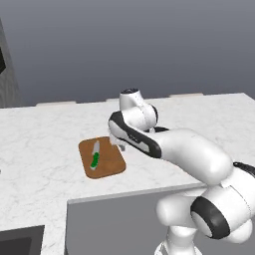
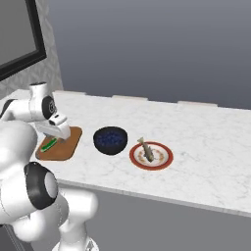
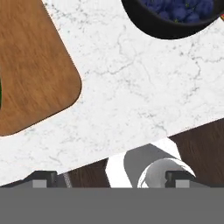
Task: Pick up the knife from the drawer and place it on the cutting board. Then place the meat from the plate to the cutting board.
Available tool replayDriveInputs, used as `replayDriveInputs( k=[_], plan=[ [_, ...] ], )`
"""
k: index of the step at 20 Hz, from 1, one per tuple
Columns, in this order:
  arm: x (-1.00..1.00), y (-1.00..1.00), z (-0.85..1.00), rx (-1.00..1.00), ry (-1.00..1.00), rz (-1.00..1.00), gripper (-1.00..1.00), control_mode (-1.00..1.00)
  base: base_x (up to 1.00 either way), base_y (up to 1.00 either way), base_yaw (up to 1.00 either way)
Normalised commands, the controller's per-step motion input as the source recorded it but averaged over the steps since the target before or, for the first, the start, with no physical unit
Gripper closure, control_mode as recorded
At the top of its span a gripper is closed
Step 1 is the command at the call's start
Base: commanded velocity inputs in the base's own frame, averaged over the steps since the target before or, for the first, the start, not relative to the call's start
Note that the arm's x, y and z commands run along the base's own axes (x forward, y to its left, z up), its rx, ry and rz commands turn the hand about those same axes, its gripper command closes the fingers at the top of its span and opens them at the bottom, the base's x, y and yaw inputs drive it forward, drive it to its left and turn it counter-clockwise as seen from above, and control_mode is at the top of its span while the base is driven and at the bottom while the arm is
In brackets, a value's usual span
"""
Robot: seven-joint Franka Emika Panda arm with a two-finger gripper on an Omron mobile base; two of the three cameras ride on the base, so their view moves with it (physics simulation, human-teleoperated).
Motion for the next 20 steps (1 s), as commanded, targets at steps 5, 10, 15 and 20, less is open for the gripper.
replayDriveInputs(
  k=[5, 10, 15, 20],
  plan=[
    [-0.27, -1.00, 0.75, 0.00, -0.04, 0.00, -1.00, -1.00, 0.00, 0.00, 0.00],
    [0.08, -1.00, 0.36, 0.00, 0.12, -0.05, -1.00, -1.00, 0.00, 0.00, 0.00],
    [0.08, -1.00, 0.00, -0.02, 0.19, 0.00, -1.00, -1.00, 0.00, 0.00, 0.00],
    [0.30, -1.00, 0.00, 0.00, 0.11, 0.00, -1.00, -1.00, 0.00, 0.00, 0.00]
  ],
)
